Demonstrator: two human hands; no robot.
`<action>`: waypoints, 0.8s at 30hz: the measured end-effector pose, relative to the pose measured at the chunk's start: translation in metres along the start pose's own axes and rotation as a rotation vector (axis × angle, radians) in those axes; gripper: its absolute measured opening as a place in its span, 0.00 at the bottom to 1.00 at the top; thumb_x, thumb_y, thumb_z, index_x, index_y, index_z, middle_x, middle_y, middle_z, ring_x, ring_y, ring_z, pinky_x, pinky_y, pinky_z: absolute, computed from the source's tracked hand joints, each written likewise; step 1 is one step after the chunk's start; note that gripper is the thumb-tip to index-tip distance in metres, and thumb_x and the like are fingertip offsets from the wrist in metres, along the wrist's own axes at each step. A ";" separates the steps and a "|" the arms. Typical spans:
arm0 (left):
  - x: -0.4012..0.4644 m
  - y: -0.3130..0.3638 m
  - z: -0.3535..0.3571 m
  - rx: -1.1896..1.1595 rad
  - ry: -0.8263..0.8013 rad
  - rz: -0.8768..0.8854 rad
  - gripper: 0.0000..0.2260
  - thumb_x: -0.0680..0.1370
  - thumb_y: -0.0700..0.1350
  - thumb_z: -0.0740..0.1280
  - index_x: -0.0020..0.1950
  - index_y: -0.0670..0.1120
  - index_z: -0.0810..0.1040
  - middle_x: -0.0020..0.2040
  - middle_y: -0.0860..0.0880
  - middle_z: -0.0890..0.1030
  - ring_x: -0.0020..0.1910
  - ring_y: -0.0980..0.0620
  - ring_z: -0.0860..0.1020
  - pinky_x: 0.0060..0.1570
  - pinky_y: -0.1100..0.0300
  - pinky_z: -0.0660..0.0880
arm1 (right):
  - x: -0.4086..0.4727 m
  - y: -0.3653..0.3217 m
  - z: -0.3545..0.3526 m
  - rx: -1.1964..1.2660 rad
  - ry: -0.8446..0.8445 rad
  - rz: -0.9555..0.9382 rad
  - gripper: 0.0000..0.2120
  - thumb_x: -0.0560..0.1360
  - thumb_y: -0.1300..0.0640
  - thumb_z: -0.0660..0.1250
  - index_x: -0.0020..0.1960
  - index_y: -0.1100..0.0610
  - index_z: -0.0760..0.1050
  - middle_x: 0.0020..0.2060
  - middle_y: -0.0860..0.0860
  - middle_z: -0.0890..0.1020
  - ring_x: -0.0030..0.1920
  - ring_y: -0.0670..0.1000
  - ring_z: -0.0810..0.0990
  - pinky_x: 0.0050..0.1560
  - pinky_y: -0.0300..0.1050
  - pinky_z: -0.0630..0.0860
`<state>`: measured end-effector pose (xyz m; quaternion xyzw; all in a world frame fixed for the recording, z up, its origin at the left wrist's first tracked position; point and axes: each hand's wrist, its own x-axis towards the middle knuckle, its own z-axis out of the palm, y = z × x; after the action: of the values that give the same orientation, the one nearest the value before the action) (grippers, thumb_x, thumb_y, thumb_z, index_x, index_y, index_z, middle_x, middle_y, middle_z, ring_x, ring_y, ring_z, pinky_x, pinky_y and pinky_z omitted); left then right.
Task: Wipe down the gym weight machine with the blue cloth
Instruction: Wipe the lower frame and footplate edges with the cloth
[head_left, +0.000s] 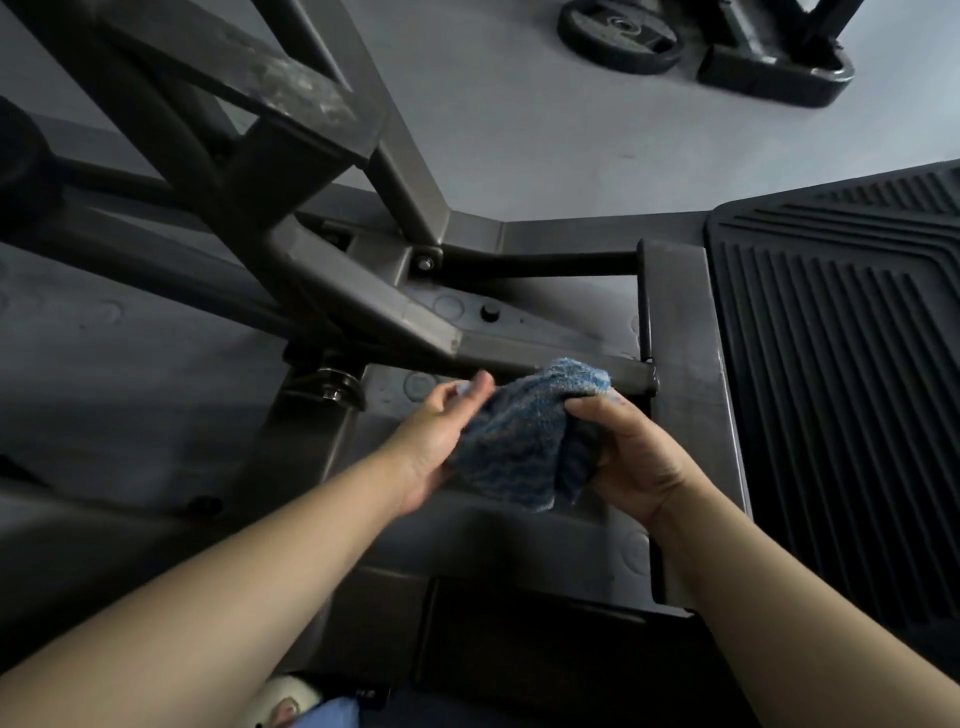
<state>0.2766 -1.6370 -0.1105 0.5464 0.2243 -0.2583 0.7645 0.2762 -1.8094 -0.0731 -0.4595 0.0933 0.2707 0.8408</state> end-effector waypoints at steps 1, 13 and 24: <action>-0.001 0.001 -0.002 0.168 0.063 0.088 0.32 0.67 0.54 0.72 0.69 0.52 0.66 0.63 0.46 0.74 0.60 0.47 0.75 0.61 0.53 0.72 | 0.001 0.000 -0.002 -0.013 0.027 0.003 0.16 0.67 0.66 0.63 0.54 0.62 0.74 0.40 0.57 0.83 0.39 0.52 0.83 0.38 0.45 0.80; -0.003 0.044 -0.033 1.218 0.170 0.577 0.22 0.66 0.39 0.76 0.57 0.51 0.77 0.52 0.50 0.68 0.52 0.51 0.71 0.53 0.66 0.64 | 0.010 -0.001 -0.033 -0.490 0.522 -0.039 0.11 0.73 0.65 0.68 0.48 0.54 0.69 0.46 0.57 0.77 0.42 0.53 0.78 0.41 0.48 0.77; -0.006 0.050 -0.038 1.314 0.181 0.636 0.13 0.72 0.46 0.68 0.27 0.46 0.72 0.52 0.48 0.78 0.49 0.51 0.75 0.48 0.64 0.66 | 0.020 -0.019 -0.030 -1.813 0.197 -0.084 0.15 0.68 0.54 0.75 0.53 0.57 0.81 0.50 0.52 0.69 0.55 0.53 0.72 0.50 0.35 0.64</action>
<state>0.3013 -1.5862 -0.0822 0.9498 -0.0838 -0.0592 0.2957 0.3060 -1.8347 -0.0838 -0.9681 -0.1008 0.1691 0.1550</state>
